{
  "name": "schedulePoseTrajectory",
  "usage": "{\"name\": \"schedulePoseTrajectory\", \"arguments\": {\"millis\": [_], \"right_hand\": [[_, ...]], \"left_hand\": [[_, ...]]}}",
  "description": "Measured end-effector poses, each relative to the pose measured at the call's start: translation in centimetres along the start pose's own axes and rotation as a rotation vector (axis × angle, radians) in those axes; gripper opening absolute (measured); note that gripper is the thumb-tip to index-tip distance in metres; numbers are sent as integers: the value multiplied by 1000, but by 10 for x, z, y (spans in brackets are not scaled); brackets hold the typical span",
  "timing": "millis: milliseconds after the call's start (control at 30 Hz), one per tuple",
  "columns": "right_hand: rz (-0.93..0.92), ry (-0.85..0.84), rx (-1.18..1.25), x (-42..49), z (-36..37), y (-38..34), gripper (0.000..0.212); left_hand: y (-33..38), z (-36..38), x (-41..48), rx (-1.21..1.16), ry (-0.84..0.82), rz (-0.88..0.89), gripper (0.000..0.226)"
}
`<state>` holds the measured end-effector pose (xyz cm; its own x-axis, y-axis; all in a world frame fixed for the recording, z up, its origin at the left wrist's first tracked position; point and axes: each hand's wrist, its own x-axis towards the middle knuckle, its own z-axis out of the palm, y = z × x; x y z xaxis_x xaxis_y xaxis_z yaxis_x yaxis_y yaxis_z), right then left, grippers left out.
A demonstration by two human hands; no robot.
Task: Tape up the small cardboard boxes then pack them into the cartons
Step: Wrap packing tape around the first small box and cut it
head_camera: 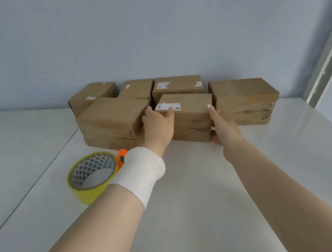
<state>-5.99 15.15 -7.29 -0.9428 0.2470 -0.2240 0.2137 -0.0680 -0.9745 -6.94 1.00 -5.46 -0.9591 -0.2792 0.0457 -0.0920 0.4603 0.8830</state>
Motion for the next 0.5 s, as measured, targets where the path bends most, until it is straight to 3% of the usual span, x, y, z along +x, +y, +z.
{"name": "schedulePoseTrajectory", "arguments": {"millis": [100, 200, 367, 433, 500], "right_hand": [[6, -28, 53, -5, -7, -4, 40], [-46, -95, 114, -20, -18, -12, 30], [-319, -221, 79, -49, -36, -26, 50], [-528, -195, -79, -64, -39, -28, 58], [-816, -138, -301, -78, -40, -27, 62]], "left_hand": [[-1, -7, 1, -49, -33, -30, 55], [1, -13, -10, -292, -18, -64, 45], [10, -30, -36, -502, -153, -49, 22], [16, -40, -45, -629, -265, -115, 34], [22, -47, -51, -716, -383, -213, 68]]}}
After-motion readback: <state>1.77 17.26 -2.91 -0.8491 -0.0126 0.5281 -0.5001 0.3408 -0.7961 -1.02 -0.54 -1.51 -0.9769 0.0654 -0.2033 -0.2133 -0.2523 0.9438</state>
